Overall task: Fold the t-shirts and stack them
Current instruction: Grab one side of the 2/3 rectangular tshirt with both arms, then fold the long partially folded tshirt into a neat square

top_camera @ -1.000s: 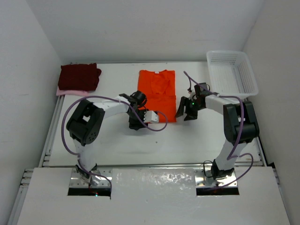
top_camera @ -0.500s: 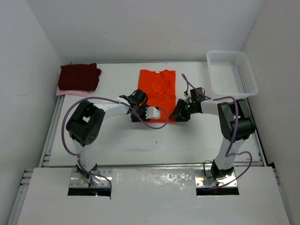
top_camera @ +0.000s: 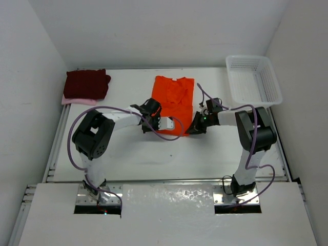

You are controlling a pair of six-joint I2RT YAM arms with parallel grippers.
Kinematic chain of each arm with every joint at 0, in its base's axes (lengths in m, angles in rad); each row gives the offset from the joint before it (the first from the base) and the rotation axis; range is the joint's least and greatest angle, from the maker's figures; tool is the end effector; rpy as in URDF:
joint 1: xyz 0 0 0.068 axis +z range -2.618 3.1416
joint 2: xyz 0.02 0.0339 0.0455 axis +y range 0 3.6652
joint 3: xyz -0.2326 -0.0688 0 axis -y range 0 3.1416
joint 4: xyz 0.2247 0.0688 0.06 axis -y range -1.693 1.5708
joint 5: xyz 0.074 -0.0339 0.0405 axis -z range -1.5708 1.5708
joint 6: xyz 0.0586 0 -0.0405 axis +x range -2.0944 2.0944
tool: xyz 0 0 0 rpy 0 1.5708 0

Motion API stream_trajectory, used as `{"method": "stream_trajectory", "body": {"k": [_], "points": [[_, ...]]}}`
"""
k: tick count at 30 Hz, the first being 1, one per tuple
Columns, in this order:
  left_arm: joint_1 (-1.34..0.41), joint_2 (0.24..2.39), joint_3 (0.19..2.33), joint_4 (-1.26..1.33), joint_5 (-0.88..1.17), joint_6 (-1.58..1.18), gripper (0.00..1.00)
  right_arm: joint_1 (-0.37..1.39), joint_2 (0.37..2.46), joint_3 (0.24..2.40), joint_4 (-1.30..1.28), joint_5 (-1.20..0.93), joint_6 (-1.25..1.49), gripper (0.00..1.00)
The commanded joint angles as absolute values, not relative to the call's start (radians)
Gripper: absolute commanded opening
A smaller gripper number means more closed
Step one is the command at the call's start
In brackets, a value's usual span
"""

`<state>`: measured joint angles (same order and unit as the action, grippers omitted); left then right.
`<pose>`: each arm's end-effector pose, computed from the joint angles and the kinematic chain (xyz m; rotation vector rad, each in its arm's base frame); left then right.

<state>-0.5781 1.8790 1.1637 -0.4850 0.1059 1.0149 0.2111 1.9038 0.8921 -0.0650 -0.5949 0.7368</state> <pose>0.2876 -0.1950 0.1098 1.9904 1.9083 -0.0307 0.3101 0.1000 0.0668 0.5140 2.7360 1.0765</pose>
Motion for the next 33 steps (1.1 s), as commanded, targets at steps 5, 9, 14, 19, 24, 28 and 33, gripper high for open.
{"method": "stream_trajectory", "body": {"k": [5,9,14,19,24,28,33], "points": [[-0.655,1.714,1.025,-0.705,0.087,0.98,0.0,0.291,1.706,0.741,-0.256,-0.565,0.594,0.0],[-0.751,1.544,0.936,-0.796,0.094,0.913,0.0,0.351,1.55,0.649,-0.337,-0.549,0.569,0.0],[-0.899,1.378,0.882,-0.926,0.138,0.767,0.0,0.461,1.29,0.537,-0.44,-0.538,0.636,0.0],[-0.956,1.287,0.986,-1.123,0.277,0.695,0.0,0.522,1.034,0.534,-0.537,-0.543,0.748,0.0],[-0.924,1.296,1.153,-1.238,0.287,0.745,0.0,0.52,1.018,0.681,-0.652,-0.531,0.744,0.0],[-0.77,1.388,1.296,-1.246,0.354,0.785,0.0,0.451,1.138,0.747,-0.601,-0.578,0.712,0.0],[-0.624,1.5,1.396,-1.232,0.328,0.838,0.0,0.336,1.279,0.849,-0.497,-0.641,0.707,0.0]]}}
